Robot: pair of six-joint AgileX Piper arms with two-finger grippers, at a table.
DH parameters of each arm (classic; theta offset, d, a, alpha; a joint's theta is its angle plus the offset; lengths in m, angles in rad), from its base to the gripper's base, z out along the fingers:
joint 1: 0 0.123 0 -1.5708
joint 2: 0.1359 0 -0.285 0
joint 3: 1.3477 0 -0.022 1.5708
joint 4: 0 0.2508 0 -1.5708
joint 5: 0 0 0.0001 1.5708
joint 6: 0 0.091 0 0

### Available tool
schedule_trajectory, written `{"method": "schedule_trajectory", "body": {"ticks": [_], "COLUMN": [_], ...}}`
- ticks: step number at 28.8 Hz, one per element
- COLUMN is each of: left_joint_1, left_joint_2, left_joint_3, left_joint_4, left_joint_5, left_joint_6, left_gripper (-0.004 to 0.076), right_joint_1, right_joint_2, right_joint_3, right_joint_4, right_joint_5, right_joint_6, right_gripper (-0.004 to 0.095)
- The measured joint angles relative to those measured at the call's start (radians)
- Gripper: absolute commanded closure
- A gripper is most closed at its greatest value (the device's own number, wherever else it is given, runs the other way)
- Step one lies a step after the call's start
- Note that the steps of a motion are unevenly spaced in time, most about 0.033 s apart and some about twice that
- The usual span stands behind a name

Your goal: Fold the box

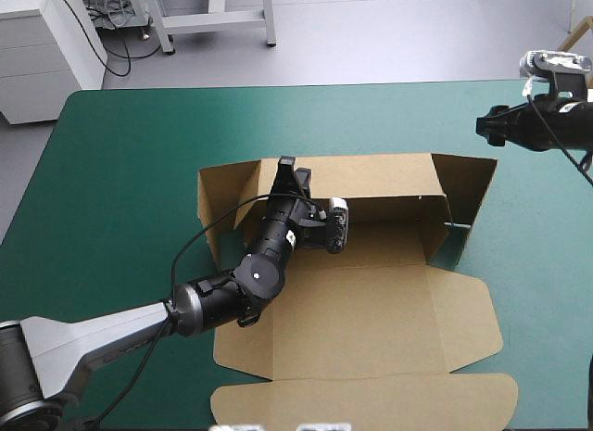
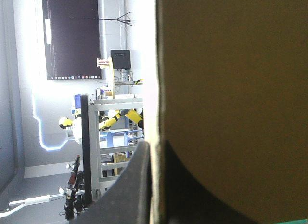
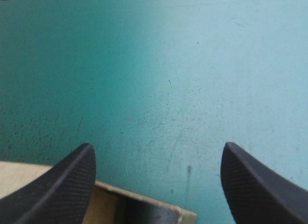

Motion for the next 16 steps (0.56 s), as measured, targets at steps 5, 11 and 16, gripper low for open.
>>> {"method": "schedule_trajectory", "body": {"ticks": [5,11,16], "left_joint_1": [0.0,0.0,0.0], "left_joint_2": [0.0,0.0,0.0], "left_joint_3": [0.0,0.0,0.0], "left_joint_4": [0.0,0.0,0.0], "left_joint_5": [0.0,0.0,0.0], "left_joint_6": [-0.001,-0.008,-0.008], "left_gripper": [0.0734,0.0734,0.0734], "right_joint_1": [0.0,0.0,0.0], "right_joint_2": [0.136,0.21,0.216], "right_joint_3": [-0.046,-0.048,-0.049], "right_joint_4": [0.02,0.023,0.023], "right_joint_5": [0.001,0.064,0.146], "right_joint_6": [-0.004,-0.027,-0.063], "right_gripper": [0.0247,0.0247,0.0247]}}
